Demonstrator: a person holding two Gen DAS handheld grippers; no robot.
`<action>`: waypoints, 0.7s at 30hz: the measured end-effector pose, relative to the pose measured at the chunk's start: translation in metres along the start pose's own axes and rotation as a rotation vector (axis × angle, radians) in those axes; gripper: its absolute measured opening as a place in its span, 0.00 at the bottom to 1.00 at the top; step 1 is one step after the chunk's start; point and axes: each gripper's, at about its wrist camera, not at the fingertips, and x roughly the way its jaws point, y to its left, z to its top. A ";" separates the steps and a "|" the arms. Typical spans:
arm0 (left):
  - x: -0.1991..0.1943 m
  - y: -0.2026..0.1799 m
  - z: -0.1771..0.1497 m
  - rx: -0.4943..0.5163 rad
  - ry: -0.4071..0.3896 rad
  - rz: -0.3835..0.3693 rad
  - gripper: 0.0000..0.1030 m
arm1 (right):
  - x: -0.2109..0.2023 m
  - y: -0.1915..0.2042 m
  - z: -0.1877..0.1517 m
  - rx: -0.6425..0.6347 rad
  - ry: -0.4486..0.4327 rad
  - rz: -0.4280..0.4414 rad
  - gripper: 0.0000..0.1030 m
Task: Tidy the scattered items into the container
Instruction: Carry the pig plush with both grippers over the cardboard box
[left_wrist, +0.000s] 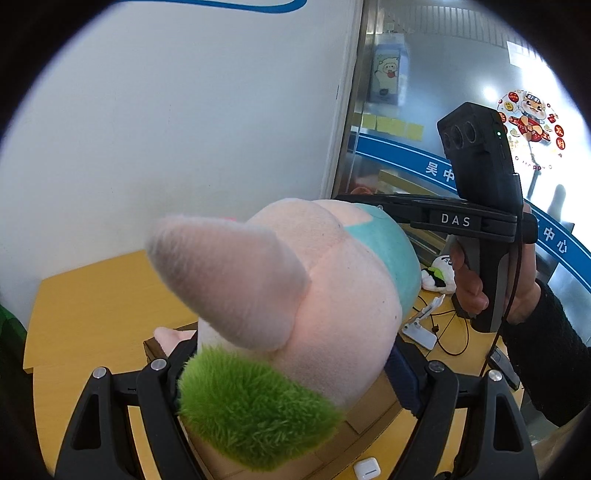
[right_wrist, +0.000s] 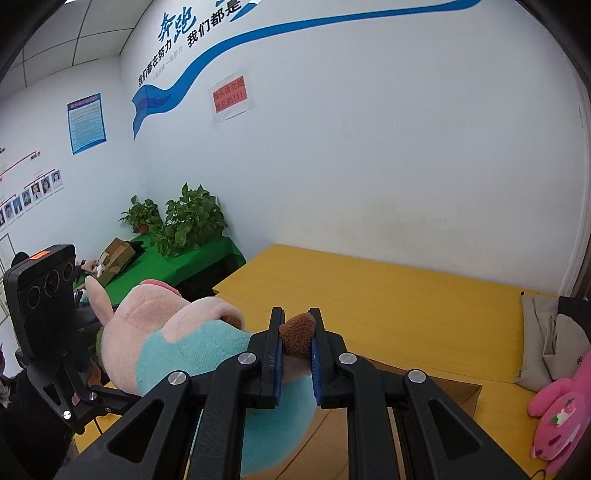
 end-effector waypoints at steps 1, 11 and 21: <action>0.010 0.007 -0.001 -0.009 0.013 -0.006 0.81 | 0.010 -0.006 -0.002 0.009 0.009 -0.002 0.13; 0.110 0.083 -0.018 -0.113 0.139 -0.047 0.81 | 0.122 -0.075 -0.038 0.111 0.091 -0.014 0.13; 0.207 0.119 -0.058 -0.250 0.353 -0.005 0.80 | 0.214 -0.119 -0.115 0.161 0.156 -0.098 0.13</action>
